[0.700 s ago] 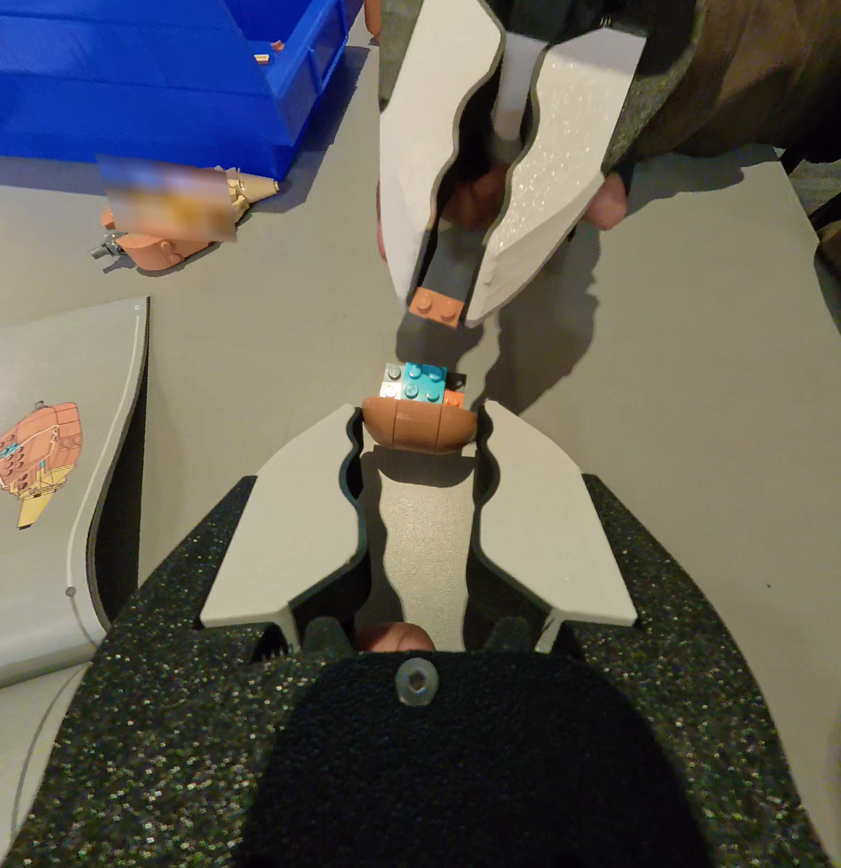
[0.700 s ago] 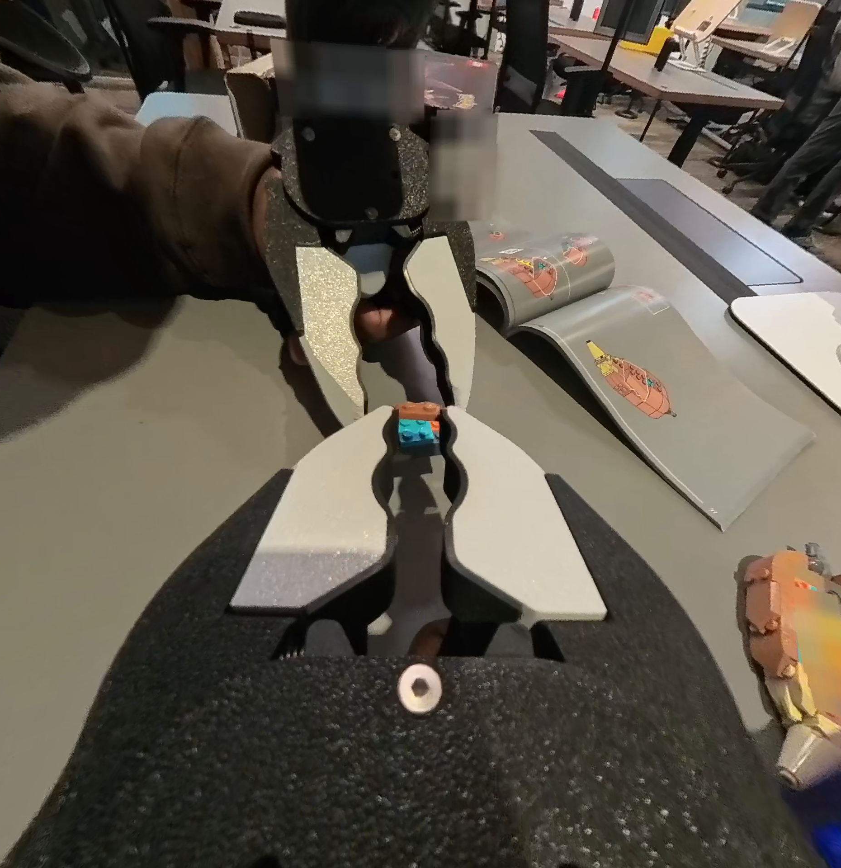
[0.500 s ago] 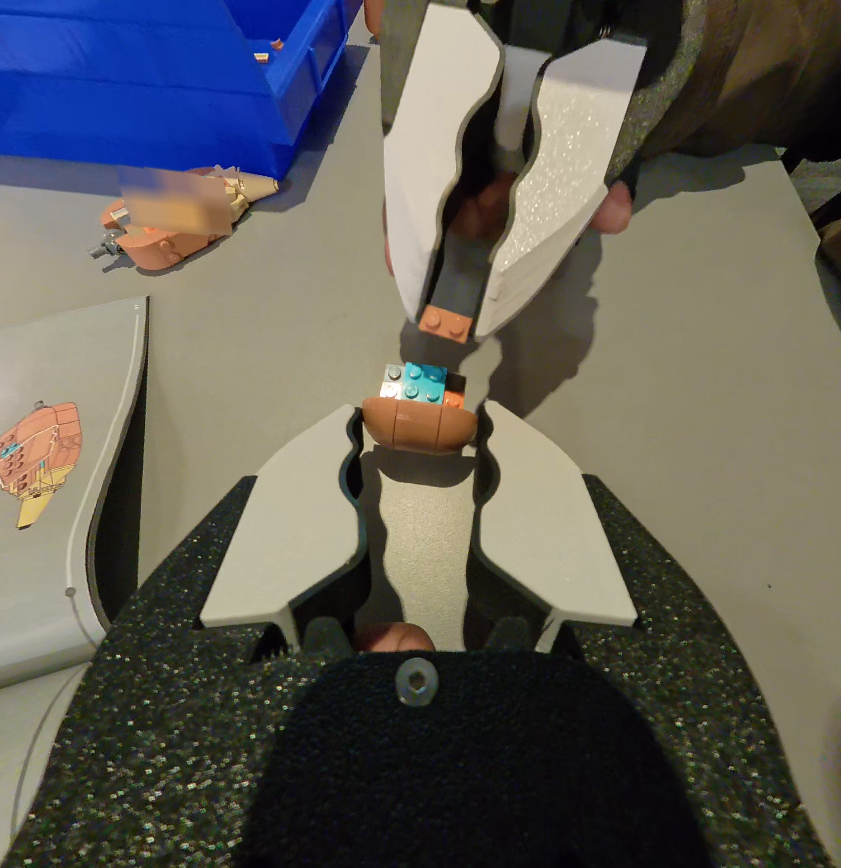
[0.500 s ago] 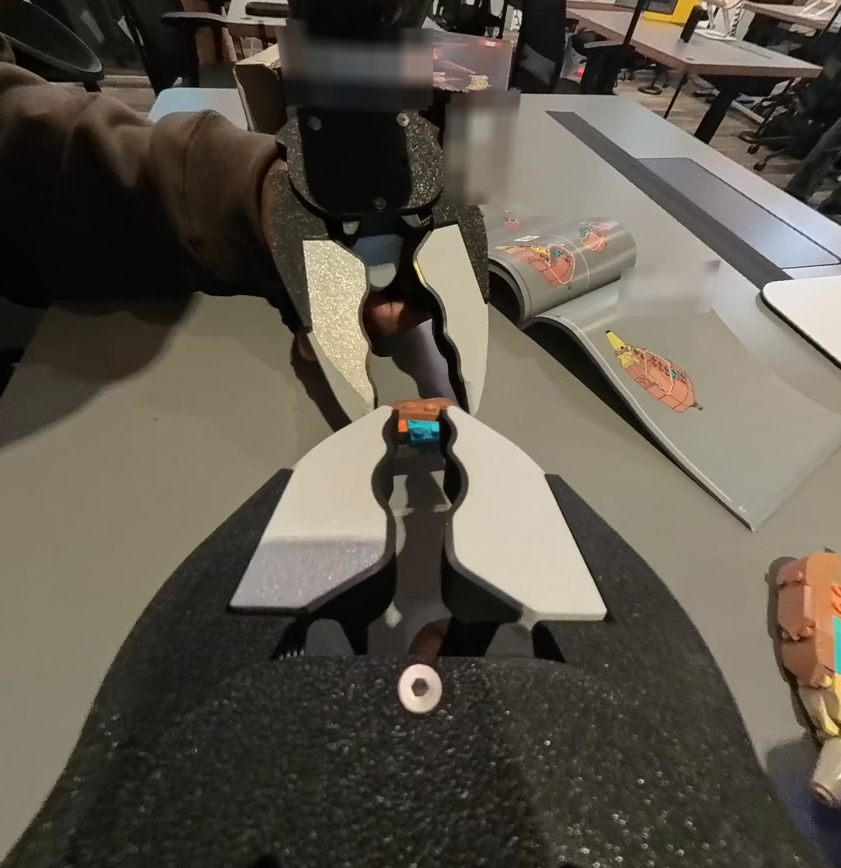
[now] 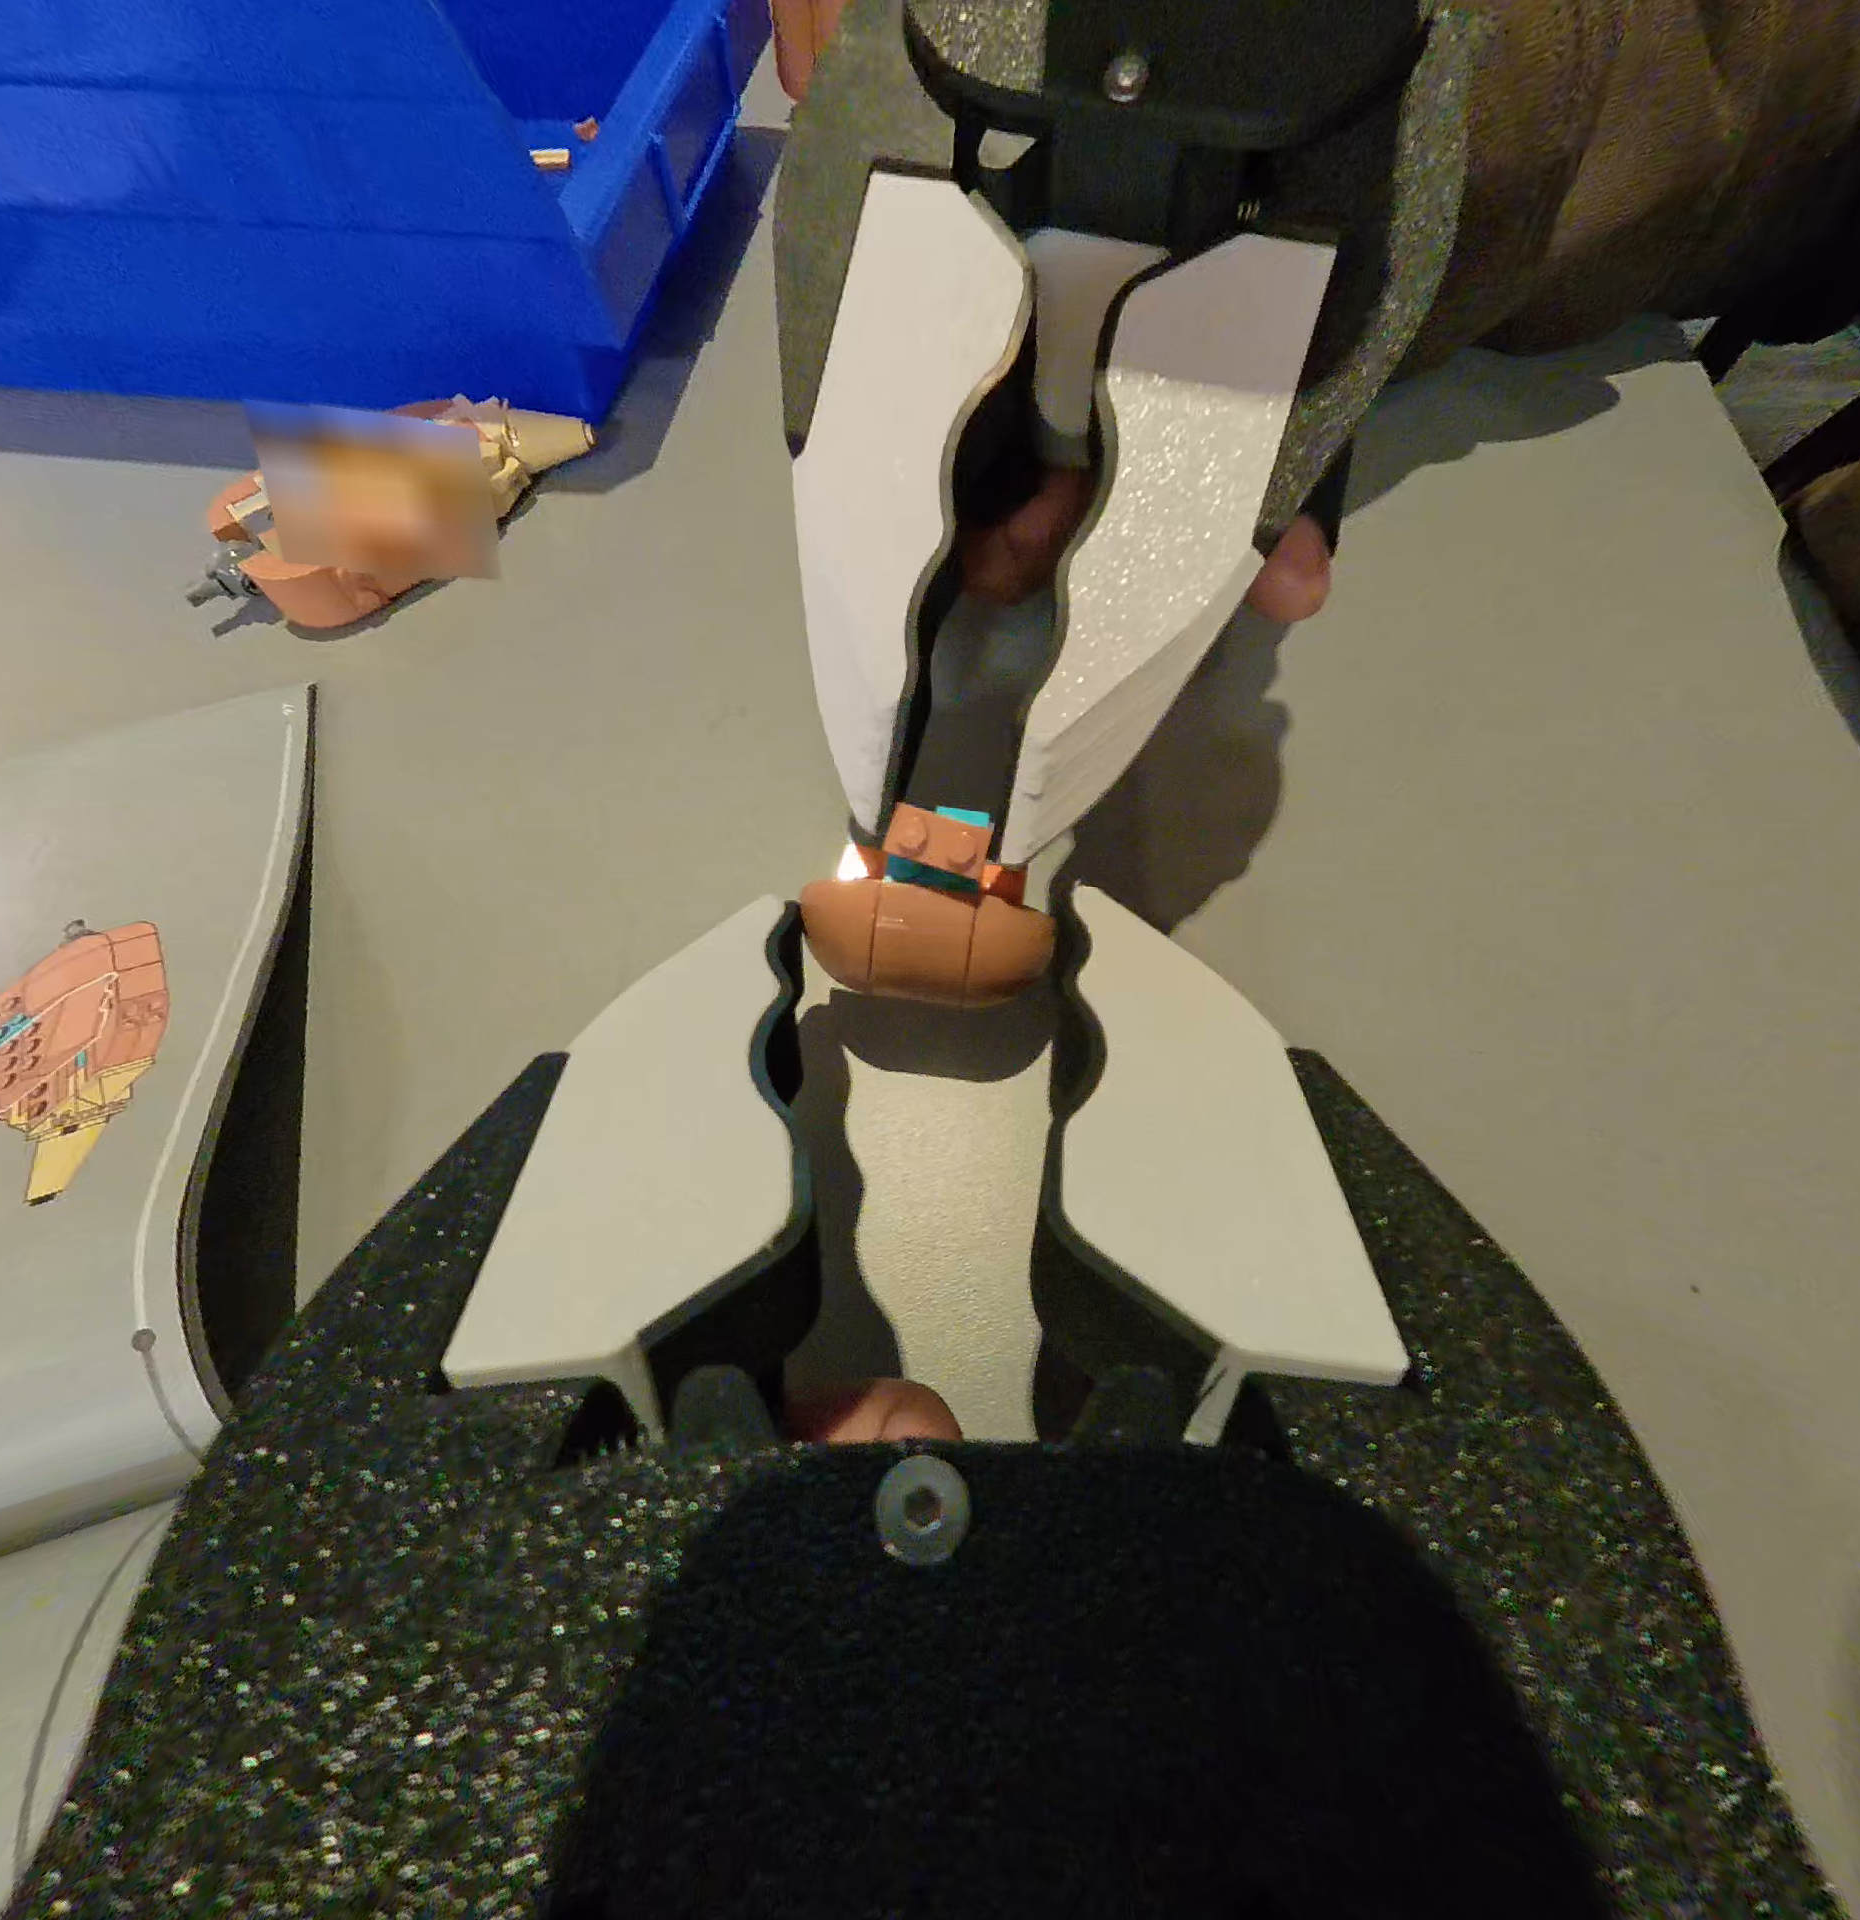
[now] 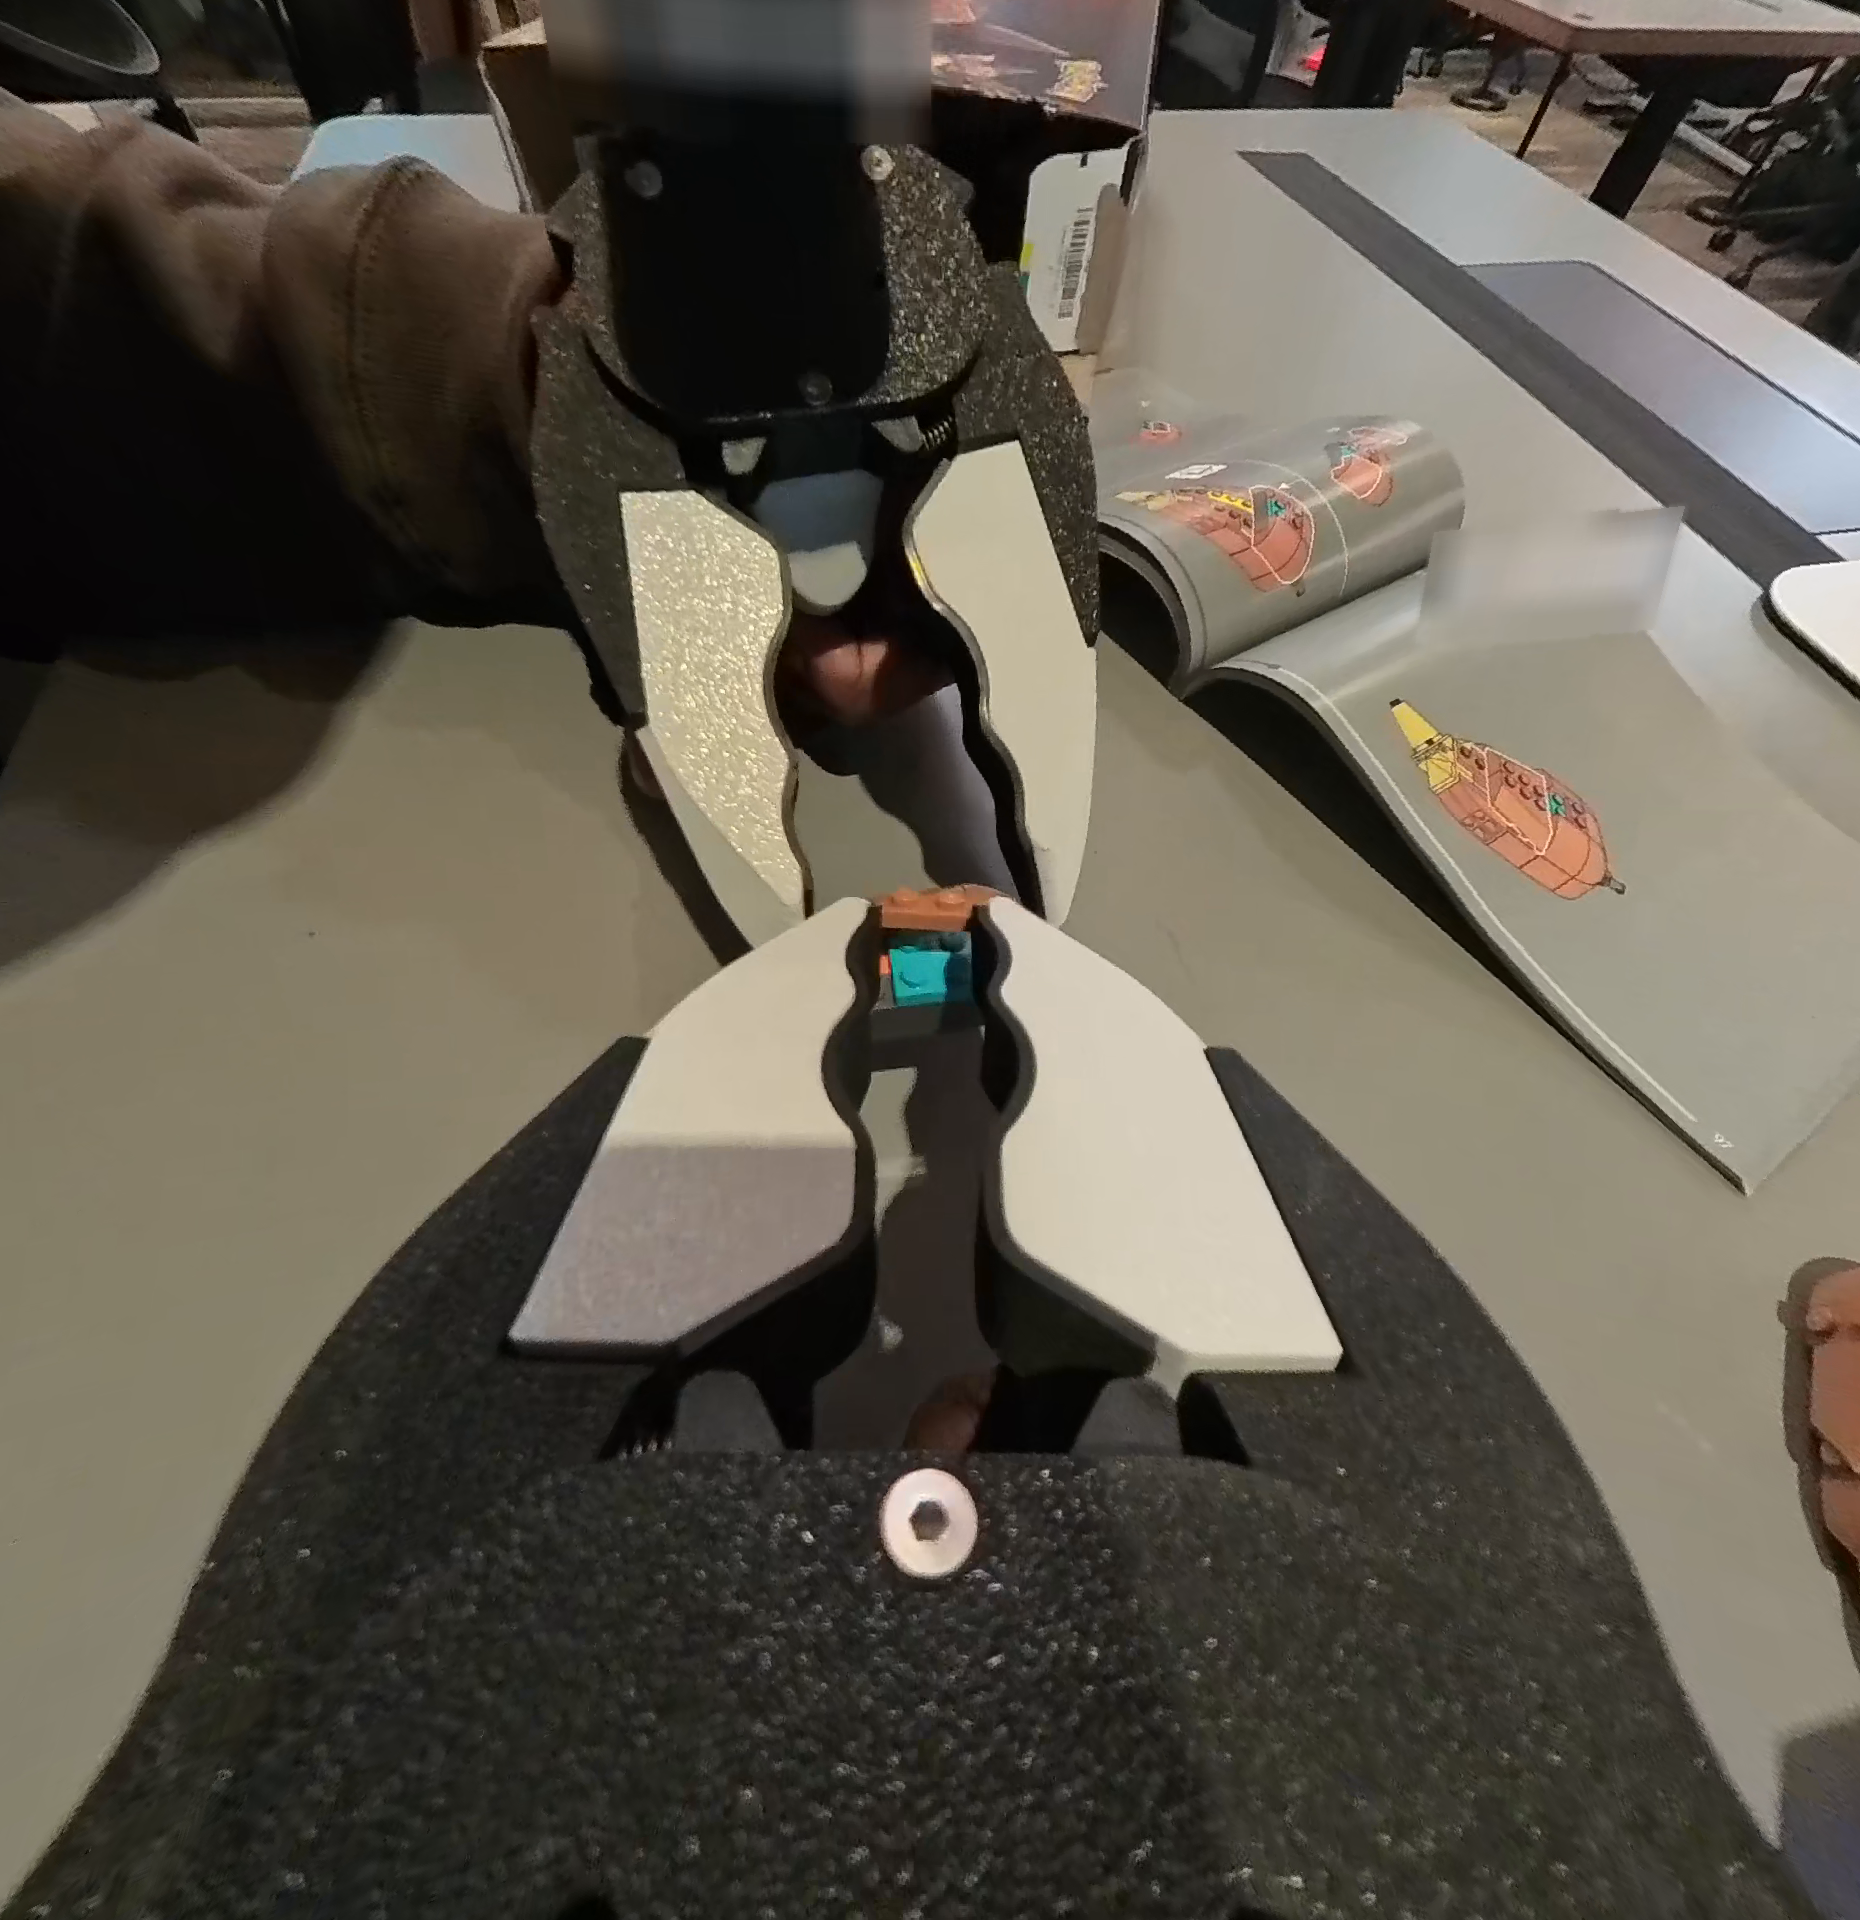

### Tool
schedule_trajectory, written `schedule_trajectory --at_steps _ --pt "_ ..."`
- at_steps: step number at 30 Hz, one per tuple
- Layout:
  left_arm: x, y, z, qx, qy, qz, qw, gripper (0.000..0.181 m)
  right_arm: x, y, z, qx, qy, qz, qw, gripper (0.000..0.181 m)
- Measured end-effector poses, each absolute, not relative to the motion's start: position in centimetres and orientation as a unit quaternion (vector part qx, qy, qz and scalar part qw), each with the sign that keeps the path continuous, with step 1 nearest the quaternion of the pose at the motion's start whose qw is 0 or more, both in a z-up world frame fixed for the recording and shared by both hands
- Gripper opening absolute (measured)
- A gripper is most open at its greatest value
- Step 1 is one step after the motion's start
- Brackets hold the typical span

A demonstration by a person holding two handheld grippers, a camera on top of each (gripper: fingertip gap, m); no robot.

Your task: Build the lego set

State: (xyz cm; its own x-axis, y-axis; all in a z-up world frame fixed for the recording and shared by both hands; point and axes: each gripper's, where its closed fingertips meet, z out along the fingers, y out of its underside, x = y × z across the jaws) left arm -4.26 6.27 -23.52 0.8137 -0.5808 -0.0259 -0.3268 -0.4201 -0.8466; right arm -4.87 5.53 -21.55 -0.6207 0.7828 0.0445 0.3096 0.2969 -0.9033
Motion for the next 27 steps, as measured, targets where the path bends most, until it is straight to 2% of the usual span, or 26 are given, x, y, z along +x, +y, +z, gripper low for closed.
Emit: schedule_trajectory --at_steps 18,23,27 --pt "-4.1 6.2 -23.3 -0.825 0.277 -0.144 0.471 0.047 -4.6 5.4 -21.7 -0.347 -0.774 0.468 0.246 0.021" --pt "-4.2 6.2 -23.2 -0.827 0.271 -0.15 0.469 0.047 -4.0 5.8 -21.0 -0.298 -0.781 0.472 0.28 0.029" --pt "-4.3 6.0 -23.2 -0.83 0.26 -0.166 0.464 0.047 -3.3 6.0 -20.5 -0.201 -0.791 0.467 0.34 0.04"
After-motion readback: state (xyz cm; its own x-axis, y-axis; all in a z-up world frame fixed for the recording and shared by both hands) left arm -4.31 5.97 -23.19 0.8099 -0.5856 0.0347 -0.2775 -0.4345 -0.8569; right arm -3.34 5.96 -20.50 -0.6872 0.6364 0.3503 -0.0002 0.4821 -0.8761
